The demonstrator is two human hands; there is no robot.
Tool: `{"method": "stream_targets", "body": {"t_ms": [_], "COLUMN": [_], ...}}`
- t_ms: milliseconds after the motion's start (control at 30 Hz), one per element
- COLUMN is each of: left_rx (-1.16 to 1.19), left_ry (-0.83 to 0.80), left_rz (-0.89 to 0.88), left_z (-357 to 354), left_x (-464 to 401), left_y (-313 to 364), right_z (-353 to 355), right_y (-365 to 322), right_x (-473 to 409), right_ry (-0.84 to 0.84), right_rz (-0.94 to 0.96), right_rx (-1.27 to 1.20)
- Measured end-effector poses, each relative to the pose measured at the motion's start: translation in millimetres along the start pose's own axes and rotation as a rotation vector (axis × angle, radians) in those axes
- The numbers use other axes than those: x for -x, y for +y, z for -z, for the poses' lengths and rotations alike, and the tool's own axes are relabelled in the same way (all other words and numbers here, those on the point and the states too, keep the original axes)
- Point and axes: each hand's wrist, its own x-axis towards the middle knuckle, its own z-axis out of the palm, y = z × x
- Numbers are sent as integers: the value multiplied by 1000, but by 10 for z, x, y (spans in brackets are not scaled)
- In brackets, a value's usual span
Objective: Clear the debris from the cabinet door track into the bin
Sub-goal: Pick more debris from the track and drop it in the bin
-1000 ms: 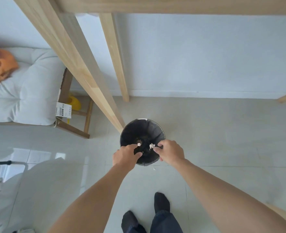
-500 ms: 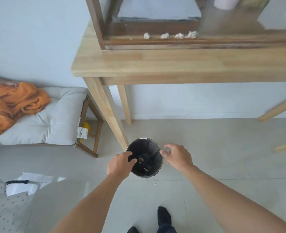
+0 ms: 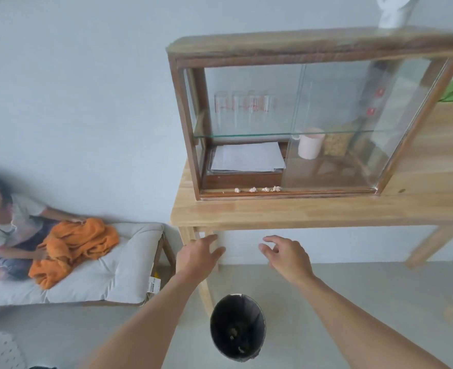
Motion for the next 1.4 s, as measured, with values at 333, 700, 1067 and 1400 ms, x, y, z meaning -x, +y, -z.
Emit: {"method": "stream_targets", "body": {"t_ms": [333,700,1067,1400], "left_rx": [5,-44,50,158], "left_ry": [106,151,210,223], "left_rz": [-82,-112,-71,-102], "left_z": [531,318,229,263], "left_x": [-557,-1306,-1456,-1173], "left_y": [339,751,749,632], "right_z": [553,374,384,330], "right_y": [-507,-767,-745,-731], "right_x": [-506,-1243,-1382,-1135], "right_ry": [129,45,115,147], "right_rz": [81,81,63,46], "right_rx": [-16,4,-23,-87]}}
